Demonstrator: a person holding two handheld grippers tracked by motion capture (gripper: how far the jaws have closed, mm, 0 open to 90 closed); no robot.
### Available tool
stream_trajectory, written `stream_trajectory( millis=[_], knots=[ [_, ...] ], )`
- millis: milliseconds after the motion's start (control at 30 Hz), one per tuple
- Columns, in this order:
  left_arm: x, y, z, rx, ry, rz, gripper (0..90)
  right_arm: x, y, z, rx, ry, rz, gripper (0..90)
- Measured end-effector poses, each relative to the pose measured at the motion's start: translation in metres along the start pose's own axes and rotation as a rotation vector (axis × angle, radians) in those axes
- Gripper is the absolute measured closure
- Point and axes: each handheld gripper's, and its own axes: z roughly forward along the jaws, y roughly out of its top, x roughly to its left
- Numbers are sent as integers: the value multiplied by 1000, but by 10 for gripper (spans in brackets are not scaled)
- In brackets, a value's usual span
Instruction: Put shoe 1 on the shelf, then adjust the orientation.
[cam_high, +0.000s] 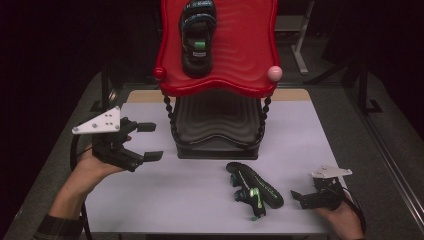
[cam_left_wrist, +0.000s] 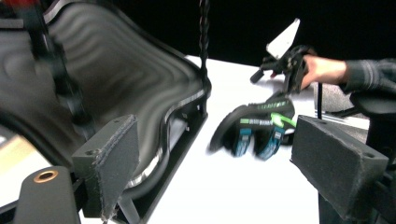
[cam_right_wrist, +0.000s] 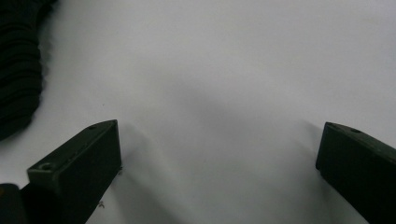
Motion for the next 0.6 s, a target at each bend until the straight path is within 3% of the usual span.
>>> stream_trajectory(
  millis=[33, 200, 300, 333, 400, 467, 500, 533, 567, 600],
  knots=[
    [0, 0, 0, 0, 0, 0, 149, 0, 0, 0, 0, 0, 0, 0],
    [2, -43, 14, 49, 18, -58, 149, 0, 1, 0, 3, 2, -1, 0],
    [2, -64, 20, 73, 45, -87, 149, -1, 3, -1, 21, 9, 9, 6],
    [2, -64, 20, 73, 45, -87, 149, -1, 3, -1, 21, 9, 9, 6],
    [2, -78, 23, 90, 67, -99, 149, -1, 5, -4, 22, 5, 2, 57],
    [0, -97, 27, 116, 86, -114, 148, -3, 9, -9, 17, 22, 36, 137],
    [0, -97, 27, 116, 86, -114, 148, -4, 10, -11, 11, 30, 41, 172],
    [-1, -112, 30, 136, 90, -136, 148, -4, 12, -14, 3, 37, 51, 212],
    [-1, -112, 30, 136, 90, -136, 148, -4, 12, -14, 3, 37, 51, 212],
    [-4, -124, 34, 183, 99, -133, 147, -5, 15, -21, -19, 74, 68, 366]
  ],
)
